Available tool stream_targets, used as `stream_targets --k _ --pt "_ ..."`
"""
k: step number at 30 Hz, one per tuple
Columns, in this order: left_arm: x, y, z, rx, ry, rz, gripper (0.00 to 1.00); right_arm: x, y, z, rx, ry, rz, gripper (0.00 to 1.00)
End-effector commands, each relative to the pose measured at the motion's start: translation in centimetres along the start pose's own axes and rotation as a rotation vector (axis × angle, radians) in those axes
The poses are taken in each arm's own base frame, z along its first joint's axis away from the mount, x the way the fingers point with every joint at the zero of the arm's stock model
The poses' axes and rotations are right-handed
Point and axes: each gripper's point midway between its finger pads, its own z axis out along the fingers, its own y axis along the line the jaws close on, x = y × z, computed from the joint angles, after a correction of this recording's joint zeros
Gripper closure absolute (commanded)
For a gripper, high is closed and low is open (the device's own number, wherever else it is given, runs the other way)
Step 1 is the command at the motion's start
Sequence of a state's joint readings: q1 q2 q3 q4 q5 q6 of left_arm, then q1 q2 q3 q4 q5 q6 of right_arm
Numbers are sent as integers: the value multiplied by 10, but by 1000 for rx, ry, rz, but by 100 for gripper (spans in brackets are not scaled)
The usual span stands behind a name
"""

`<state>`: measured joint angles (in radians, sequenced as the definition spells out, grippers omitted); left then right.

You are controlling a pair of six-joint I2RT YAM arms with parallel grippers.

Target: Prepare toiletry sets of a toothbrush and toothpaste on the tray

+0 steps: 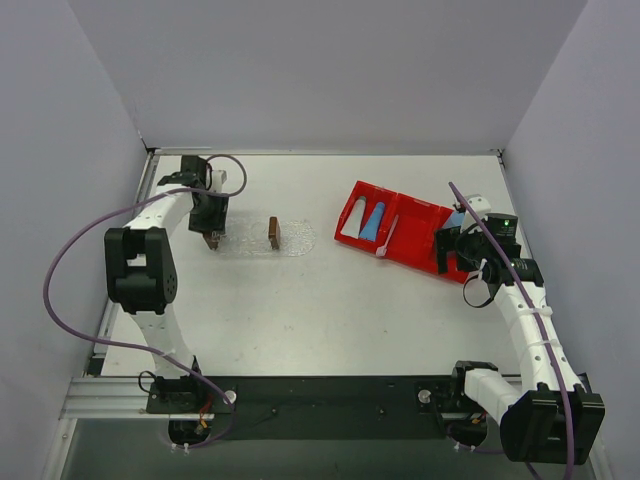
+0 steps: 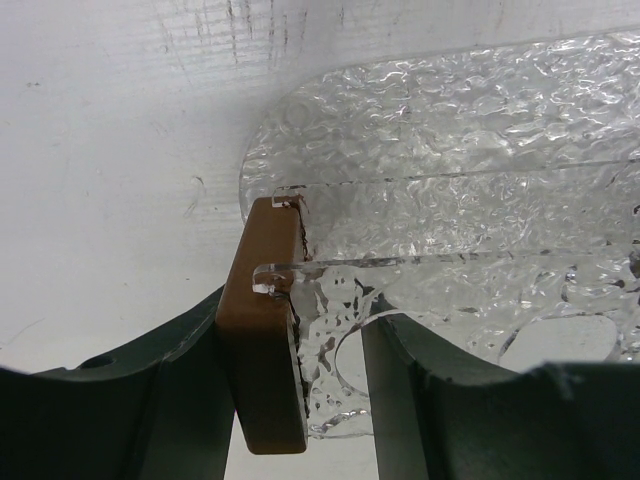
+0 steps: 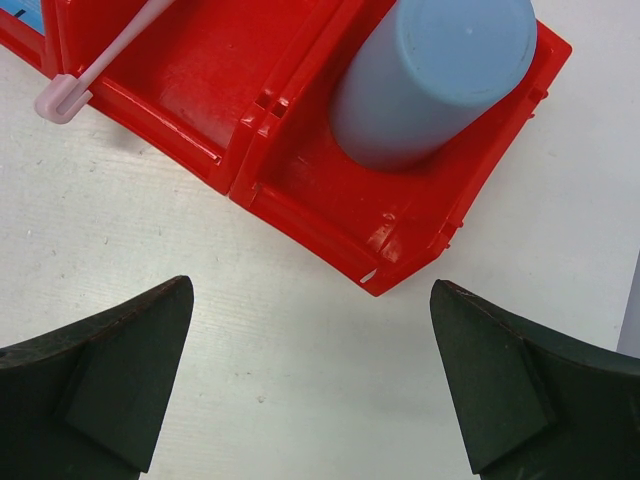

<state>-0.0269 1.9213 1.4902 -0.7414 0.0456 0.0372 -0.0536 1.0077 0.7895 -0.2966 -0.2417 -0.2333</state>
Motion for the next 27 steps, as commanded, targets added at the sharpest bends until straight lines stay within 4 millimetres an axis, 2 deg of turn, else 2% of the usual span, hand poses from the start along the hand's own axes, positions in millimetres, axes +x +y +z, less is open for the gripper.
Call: stream_targets --k 1,15,27 --pt "-33 1 -5 -6 -99 -30 100 -15 -1 -7 -3 -43 -4 0" --pt "-27 1 10 -12 -57 -89 100 -16 -1 -8 -5 -48 -7 0" --pt "-32 -7 8 28 -65 -103 100 -15 -1 -8 -7 -44 -11 0"
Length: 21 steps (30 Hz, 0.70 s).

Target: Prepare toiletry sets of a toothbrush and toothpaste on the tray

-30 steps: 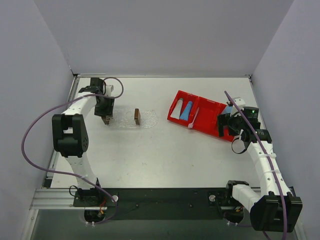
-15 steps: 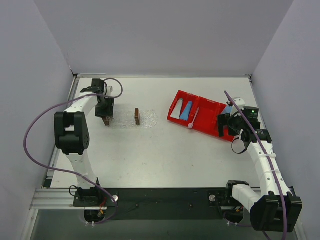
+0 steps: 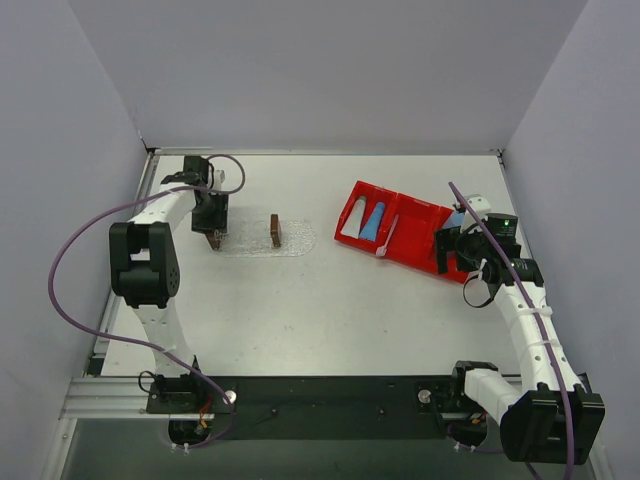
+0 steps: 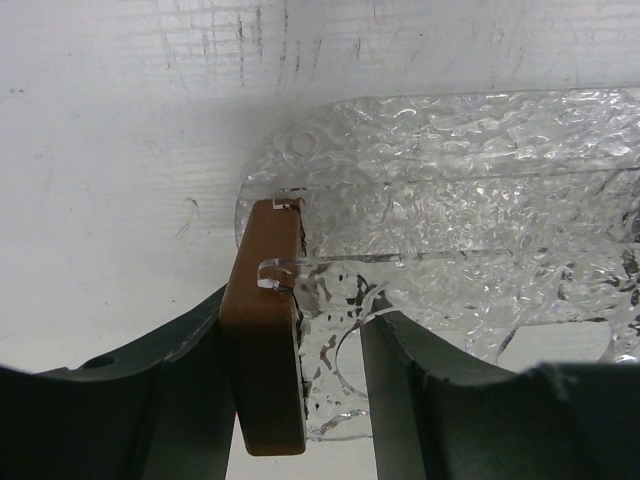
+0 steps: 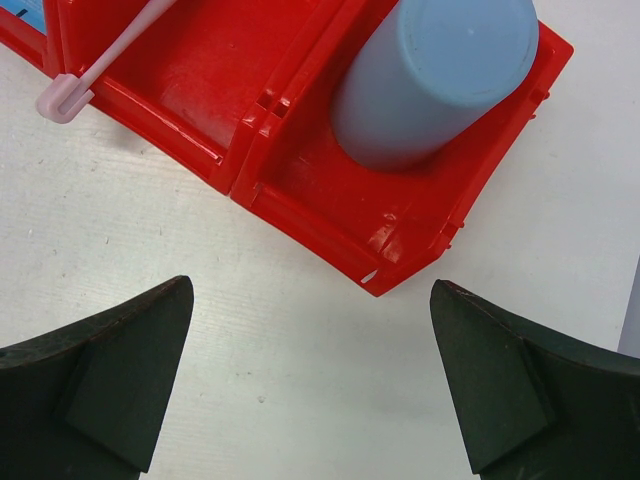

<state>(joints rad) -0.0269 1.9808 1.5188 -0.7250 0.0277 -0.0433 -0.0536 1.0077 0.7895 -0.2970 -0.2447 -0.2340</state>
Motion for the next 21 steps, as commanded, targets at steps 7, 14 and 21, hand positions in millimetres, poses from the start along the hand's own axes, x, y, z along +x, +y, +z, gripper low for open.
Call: stream_targets --k 7,14,21 --pt "-26 -6 -11 37 -73 9 100 -14 -1 -7 -4 -42 -12 0" --pt "-23 -7 -13 42 -69 24 96 -14 -1 -8 -6 -42 -12 0" --pt "-20 -10 -13 61 -50 21 90 -15 -1 -8 -5 -45 -13 0"
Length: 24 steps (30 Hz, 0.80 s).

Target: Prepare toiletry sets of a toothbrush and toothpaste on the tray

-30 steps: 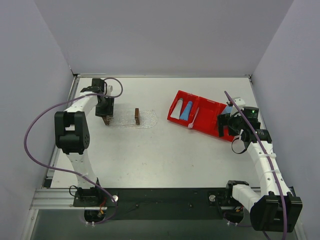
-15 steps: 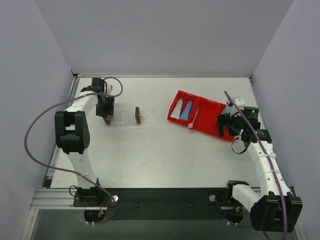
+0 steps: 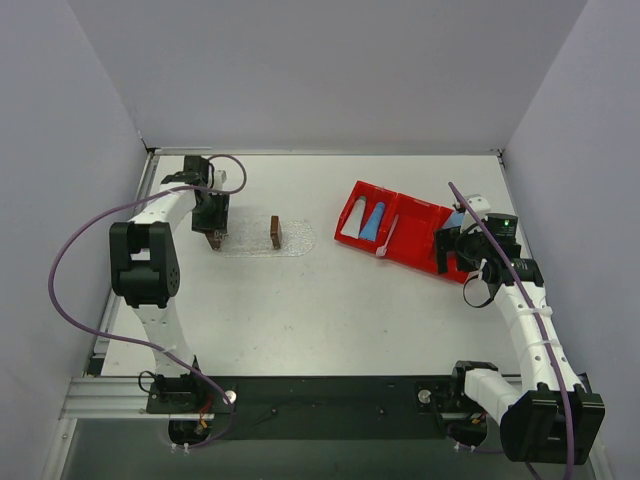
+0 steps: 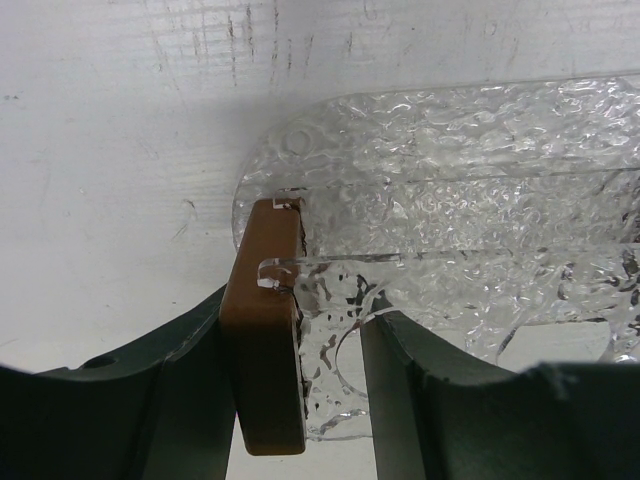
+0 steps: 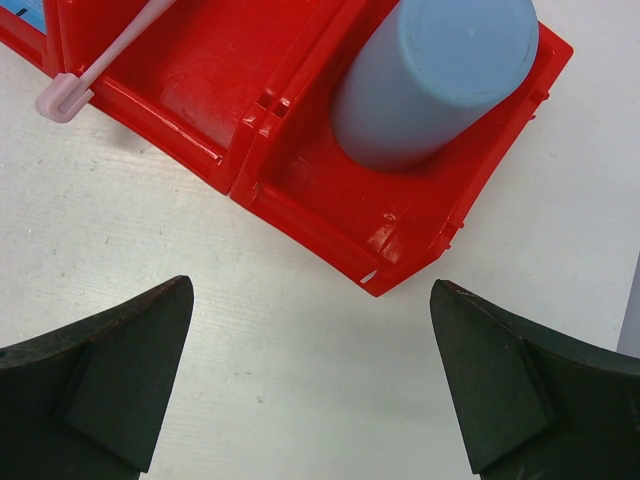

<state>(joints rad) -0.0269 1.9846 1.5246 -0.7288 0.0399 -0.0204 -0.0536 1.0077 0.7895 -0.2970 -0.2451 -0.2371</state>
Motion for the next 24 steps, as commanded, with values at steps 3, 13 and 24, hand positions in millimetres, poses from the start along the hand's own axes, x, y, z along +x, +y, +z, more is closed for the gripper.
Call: stream_targets --k 3,13,24 --pt "-20 -9 -14 51 -50 -5 83 -15 -1 -8 -5 -44 -9 0" --pt "-24 -5 -18 22 -67 -14 70 -14 0 -8 -9 -45 -11 0" --pt "-30 -3 -22 11 -83 -30 60 -16 1 -10 -12 -52 -10 0"
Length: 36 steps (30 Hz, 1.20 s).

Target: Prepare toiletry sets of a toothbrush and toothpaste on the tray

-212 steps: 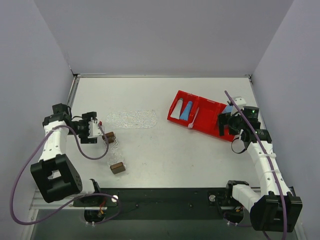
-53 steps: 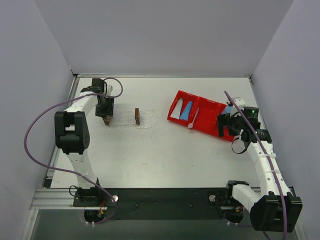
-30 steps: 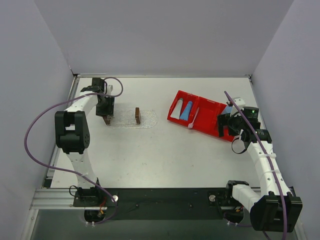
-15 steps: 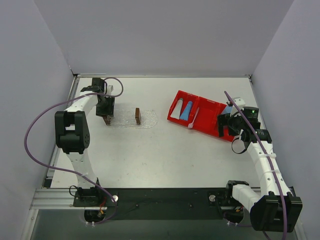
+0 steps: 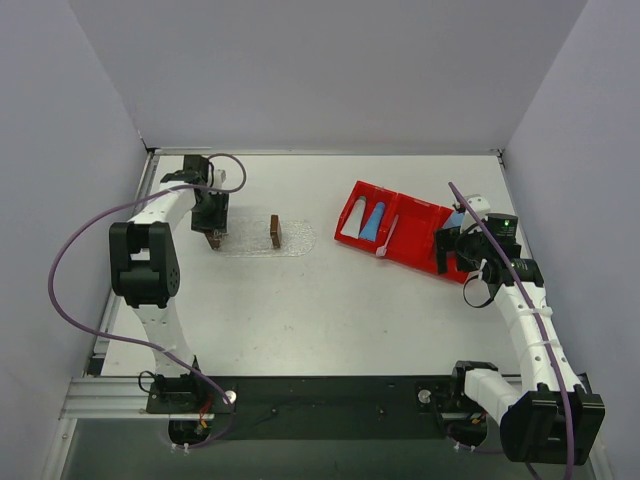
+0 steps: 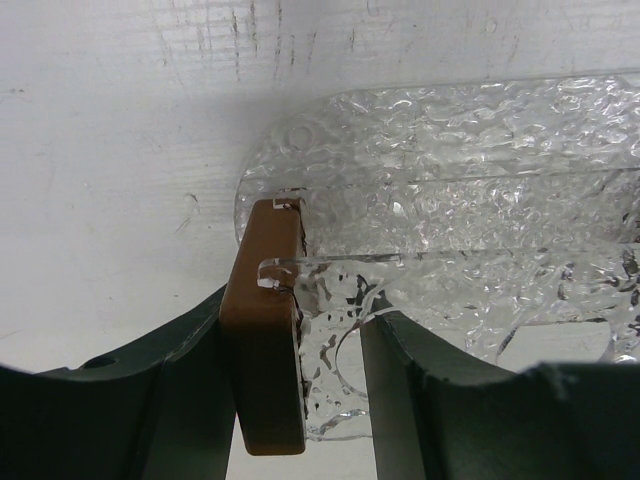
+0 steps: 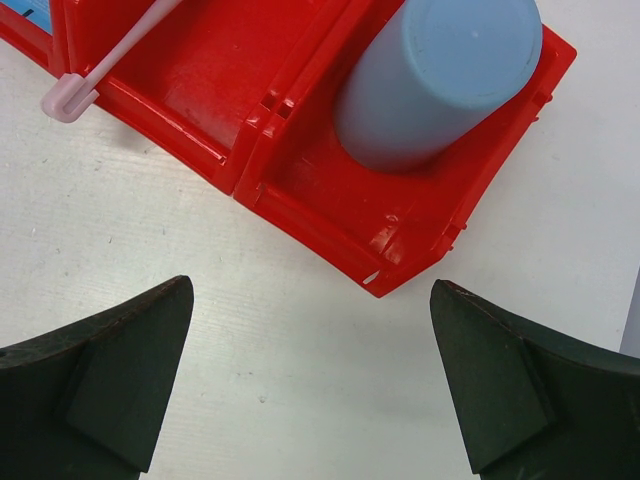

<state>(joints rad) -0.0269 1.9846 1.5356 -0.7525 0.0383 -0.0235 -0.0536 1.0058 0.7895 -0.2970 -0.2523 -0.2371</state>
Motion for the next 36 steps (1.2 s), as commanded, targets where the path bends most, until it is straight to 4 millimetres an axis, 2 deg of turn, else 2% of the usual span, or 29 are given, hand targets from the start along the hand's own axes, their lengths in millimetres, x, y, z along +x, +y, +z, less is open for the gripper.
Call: stream_targets --k 1,22,25,36 --pt "-33 -4 -20 14 -98 -27 59 -14 0 -9 -5 -45 -10 0" --pt "-29 -5 -12 4 -86 -19 45 -15 -1 -10 -4 -50 -11 0" --pt "-29 -5 -11 3 -86 -21 38 -15 -1 -10 -4 -50 -11 0" --pt "-32 -5 -15 5 -107 -18 36 -15 -1 -9 -6 -47 -14 0"
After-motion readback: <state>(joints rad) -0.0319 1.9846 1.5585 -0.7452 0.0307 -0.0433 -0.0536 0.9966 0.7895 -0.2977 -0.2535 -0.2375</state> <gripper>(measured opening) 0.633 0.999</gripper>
